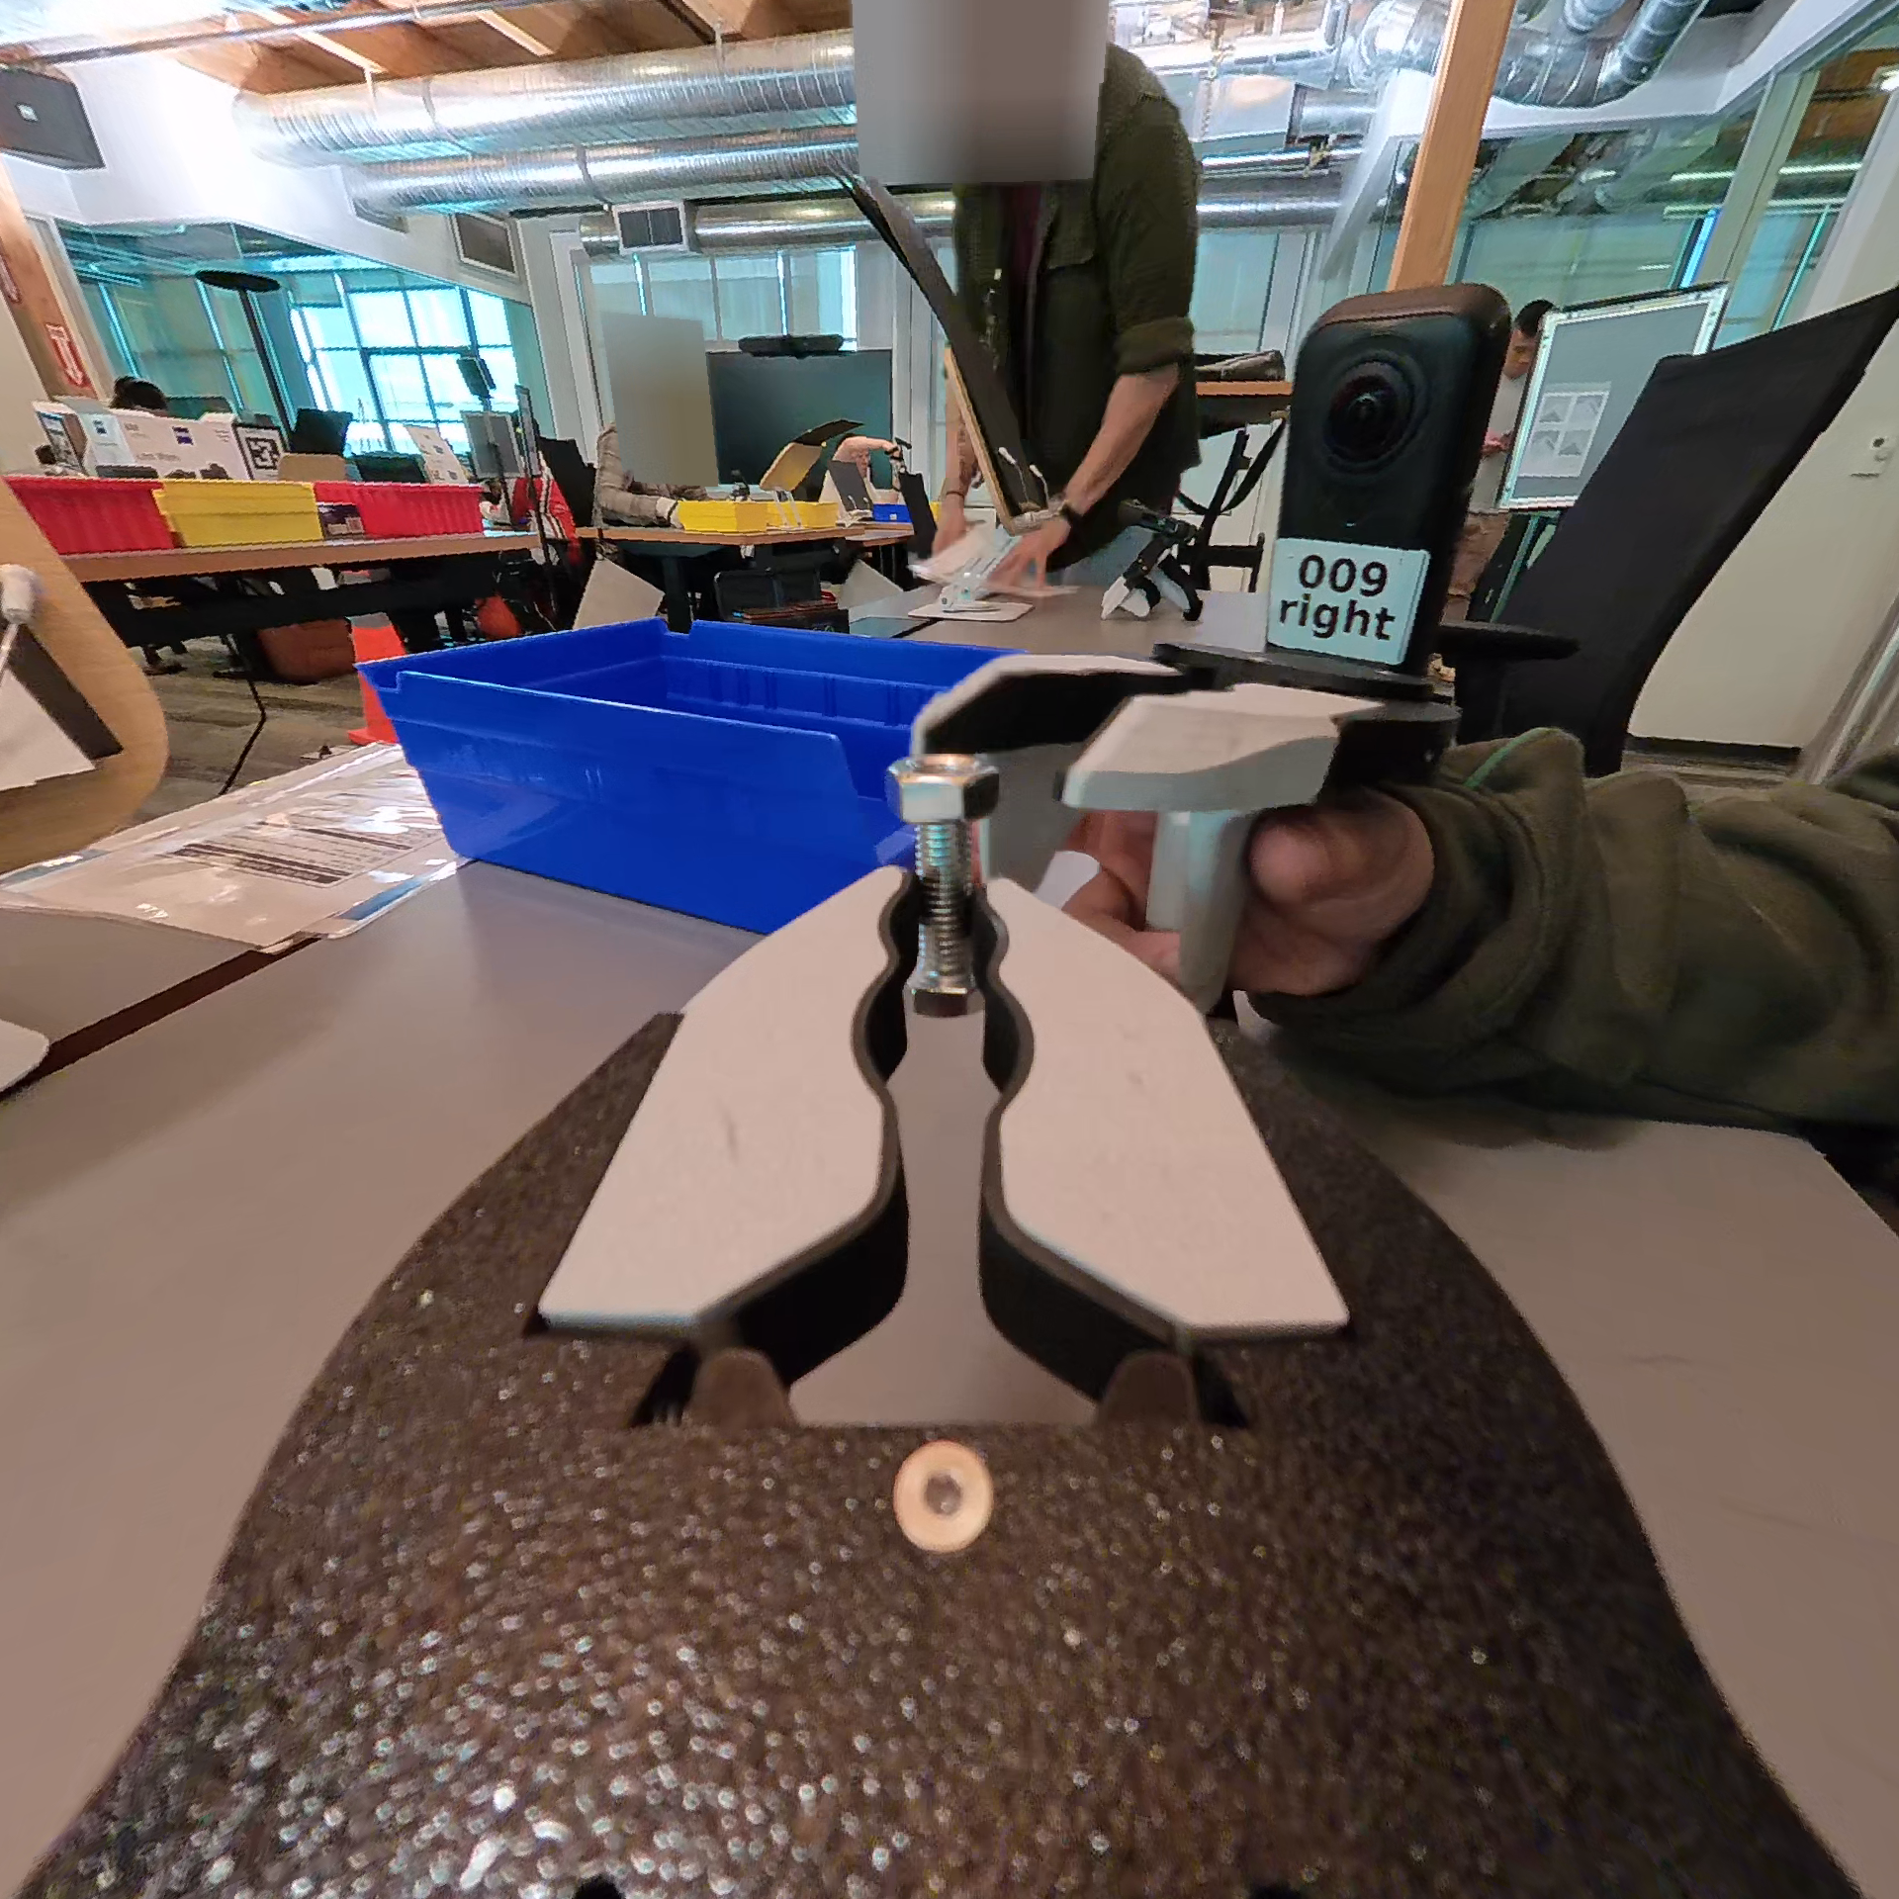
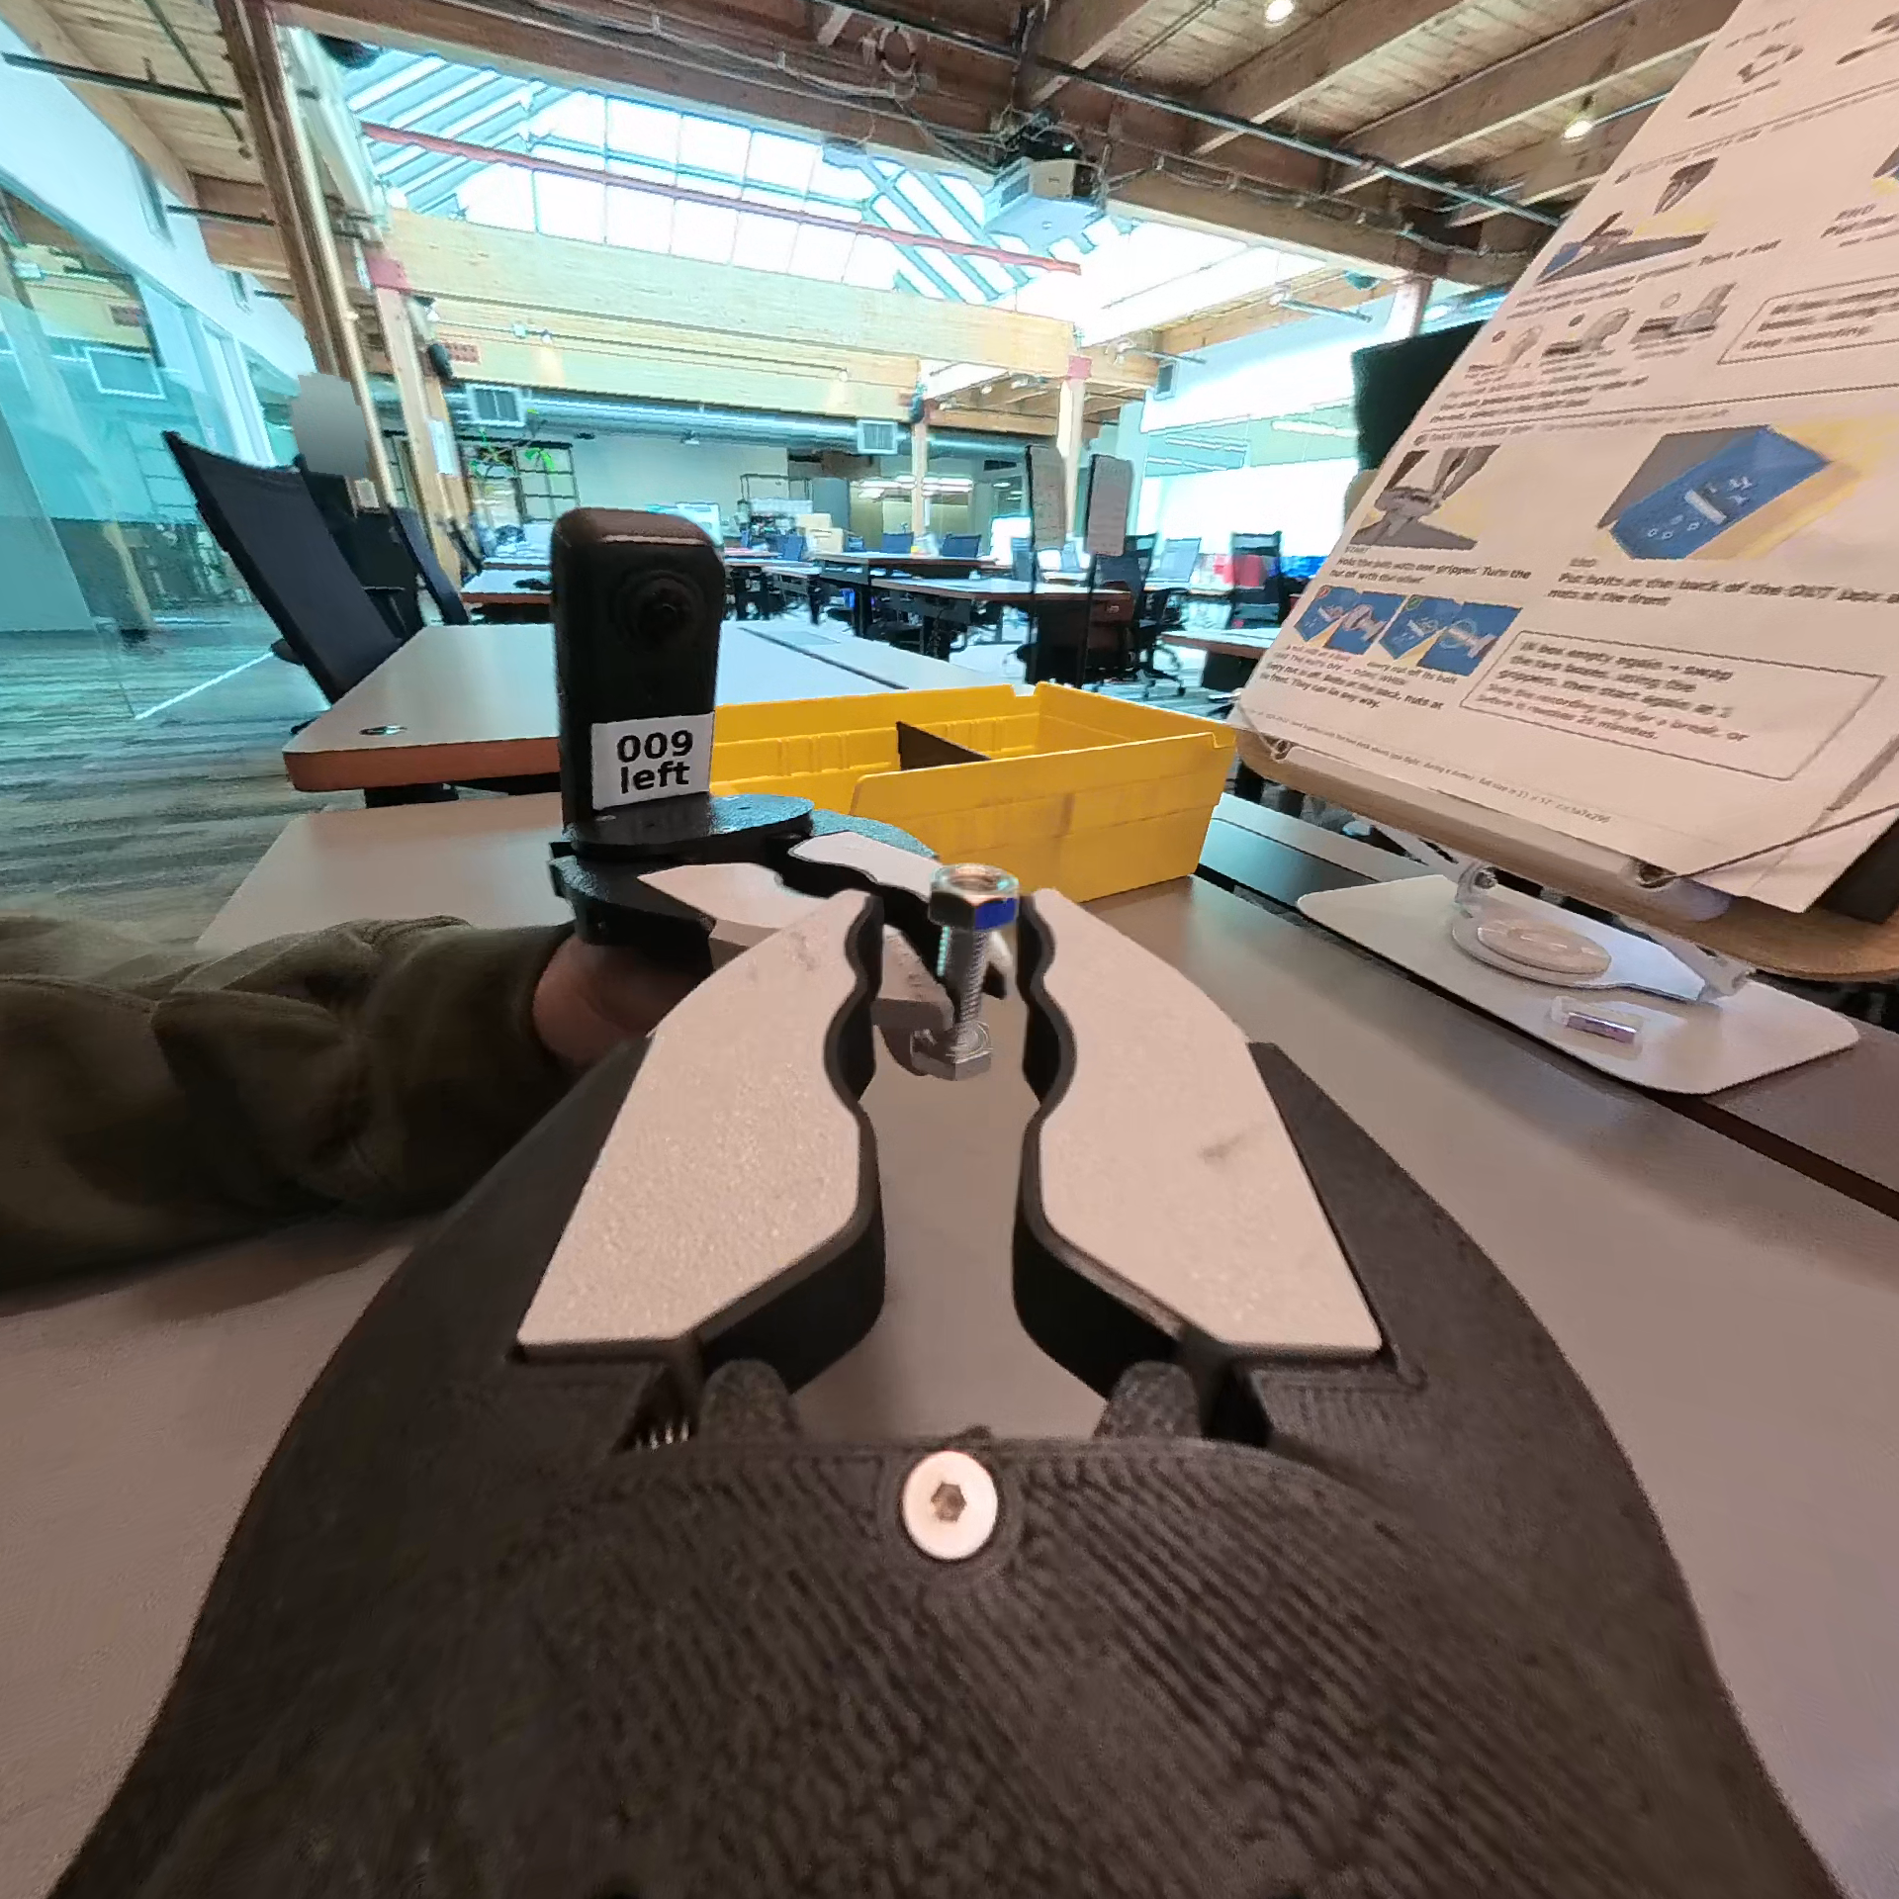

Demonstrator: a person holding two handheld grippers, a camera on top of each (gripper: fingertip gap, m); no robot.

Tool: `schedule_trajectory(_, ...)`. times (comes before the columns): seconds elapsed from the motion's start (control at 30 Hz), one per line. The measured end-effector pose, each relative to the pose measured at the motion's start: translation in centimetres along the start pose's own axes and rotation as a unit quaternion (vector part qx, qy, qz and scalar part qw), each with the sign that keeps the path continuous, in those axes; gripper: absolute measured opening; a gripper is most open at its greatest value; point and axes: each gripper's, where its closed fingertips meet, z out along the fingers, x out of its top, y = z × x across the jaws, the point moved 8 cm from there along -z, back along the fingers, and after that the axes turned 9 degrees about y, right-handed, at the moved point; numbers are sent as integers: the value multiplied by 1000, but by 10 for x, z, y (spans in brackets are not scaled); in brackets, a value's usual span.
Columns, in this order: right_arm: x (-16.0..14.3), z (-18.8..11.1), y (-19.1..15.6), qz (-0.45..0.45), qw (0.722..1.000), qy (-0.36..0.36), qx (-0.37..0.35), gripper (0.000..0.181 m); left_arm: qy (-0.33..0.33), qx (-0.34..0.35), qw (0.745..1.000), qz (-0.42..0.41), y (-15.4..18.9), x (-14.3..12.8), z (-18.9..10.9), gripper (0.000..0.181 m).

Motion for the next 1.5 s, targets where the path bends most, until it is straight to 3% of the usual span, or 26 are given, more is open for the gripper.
schedule_trajectory(0.17, -2, 1, 3, 22, 1000, 2, -16, 45, -12, -20, 1000, 9, 5, -2, 4, 9)
schedule_trajectory(0.43, -5, 4, -4, 18, 1000, -16, 13, 40, -13, 20, 1000, 5, -3, -1, -1, 9)
schedule_trajectory(0.53, -3, 2, -4, 20, 999, -19, 30, 27, -16, 31, 999, 0, -6, -2, -2, 9)
schedule_trajectory(0.73, -5, 3, 2, 25, 999, -18, -10, 52, -32, -5, 999, 10, 3, -5, 5, 9)
schedule_trajectory(0.9, -8, 6, -5, 20, 999, -35, 18, 49, -36, 51, 998, 5, -8, -4, -1, 9)
schedule_trajectory(0.97, -7, 4, -8, 22, 998, -31, 51, 27, -33, 64, 997, -8, -12, -3, -5, 9)
schedule_trajectory(1.17, -8, 4, 1, 27, 999, -25, -8, 58, -46, 25, 999, 0, -4, -6, 2, 9)
schedule_trajectory(1.33, -11, 7, -5, 31, 999, -36, 13, 57, -63, 59, 996, 8, -8, -8, 1, 9)
schedule_trajectory(1.37, -11, 7, -5, 27, 999, -40, 21, 50, -64, 76, 995, 8, -11, -8, -2, 9)
schedule_trajectory(1.4, -10, 5, -9, 27, 997, -43, 55, 28, -64, 82, 995, 5, -14, -7, -4, 9)
schedule_trajectory(1.5, -10, 6, -5, 28, 999, -35, 25, 44, -46, 71, 996, -6, -13, -5, -4, 9)
